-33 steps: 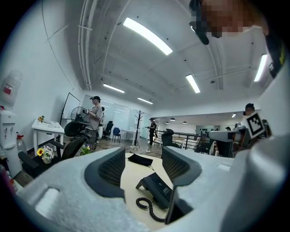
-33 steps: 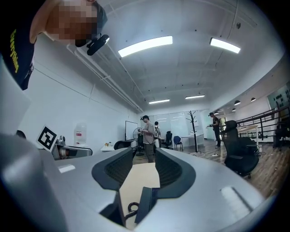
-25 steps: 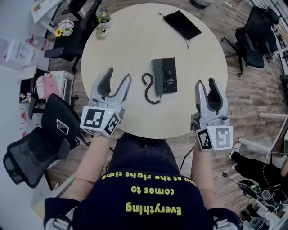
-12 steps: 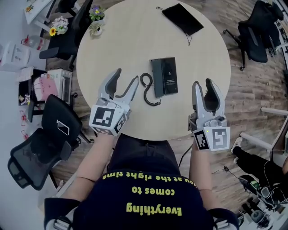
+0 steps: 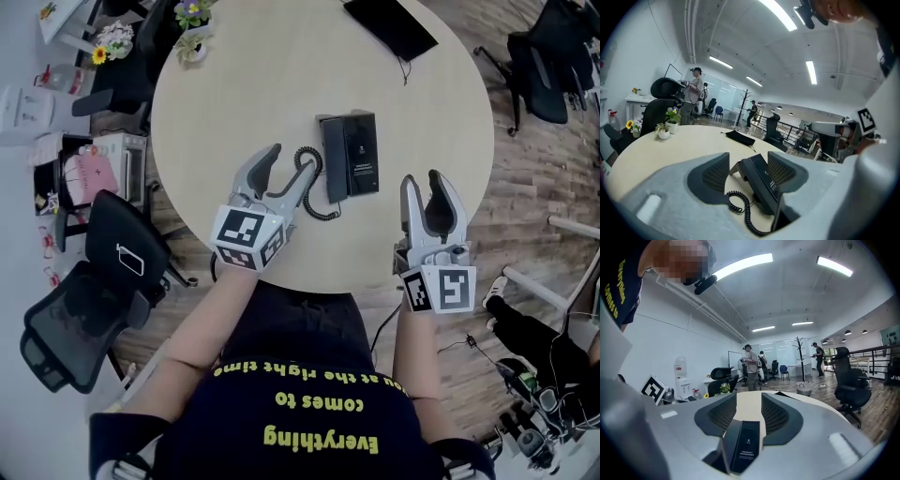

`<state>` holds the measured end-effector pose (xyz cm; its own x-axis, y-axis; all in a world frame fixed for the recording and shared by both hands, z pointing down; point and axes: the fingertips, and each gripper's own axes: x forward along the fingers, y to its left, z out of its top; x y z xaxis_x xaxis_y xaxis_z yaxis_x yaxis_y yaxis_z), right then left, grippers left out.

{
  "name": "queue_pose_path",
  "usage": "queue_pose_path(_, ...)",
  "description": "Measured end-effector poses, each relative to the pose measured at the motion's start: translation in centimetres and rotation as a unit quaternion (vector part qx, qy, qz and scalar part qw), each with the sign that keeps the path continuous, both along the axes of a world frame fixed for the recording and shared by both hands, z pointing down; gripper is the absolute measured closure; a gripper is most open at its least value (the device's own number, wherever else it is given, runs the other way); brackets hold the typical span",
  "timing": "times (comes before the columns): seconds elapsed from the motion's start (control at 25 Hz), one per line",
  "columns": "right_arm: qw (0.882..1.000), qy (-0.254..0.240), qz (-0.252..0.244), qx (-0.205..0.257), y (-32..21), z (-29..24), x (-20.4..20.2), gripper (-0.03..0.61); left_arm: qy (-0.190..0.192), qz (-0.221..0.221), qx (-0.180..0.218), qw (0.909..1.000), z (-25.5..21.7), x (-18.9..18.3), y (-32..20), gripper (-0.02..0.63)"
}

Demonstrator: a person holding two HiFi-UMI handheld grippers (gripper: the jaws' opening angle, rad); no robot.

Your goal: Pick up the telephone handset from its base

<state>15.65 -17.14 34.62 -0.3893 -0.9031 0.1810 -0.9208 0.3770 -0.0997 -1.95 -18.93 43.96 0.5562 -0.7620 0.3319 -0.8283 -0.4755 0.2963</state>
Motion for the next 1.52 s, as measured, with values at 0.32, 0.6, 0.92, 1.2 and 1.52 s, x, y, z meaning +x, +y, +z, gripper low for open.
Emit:
queue_pose_path(0.32, 1.0, 0.001, -0.008, -0.029, -1.0, 3.0, -0.3, 0.405, -0.004, -0.01, -0.054, 0.9985, 5.1, 1.7, -1.0, 0.357)
queue_pose_path(0.6, 0.998, 0.0, -0.006, -0.055, -1.4, 5.7, -0.2, 0.399, -0.015, 0.019, -0.086, 0.996, 8.5, 4.0, -1.4, 0.357)
queue_pose_path(0.92, 0.997, -0.004, -0.002, -0.073, -1.5, 7.5, 0.6, 0.396, -0.022, 0.052, -0.101, 0.9932, 10.6, 6.8, -1.6, 0.357)
queue_pose_path(1.2, 0.997, -0.008, -0.001, -0.078, -1.3, 7.9, 0.9, 0.394, -0.024, 0.056, -0.147, 0.9873, 12.6, 8.1, -1.6, 0.404)
queue_pose_path(1.52, 0.997, -0.007, 0.001, -0.079, -1.4, 8.1, 1.3, 0.407, -0.008, 0.052, -0.158, 0.986, 12.5, 8.0, -1.8, 0.456)
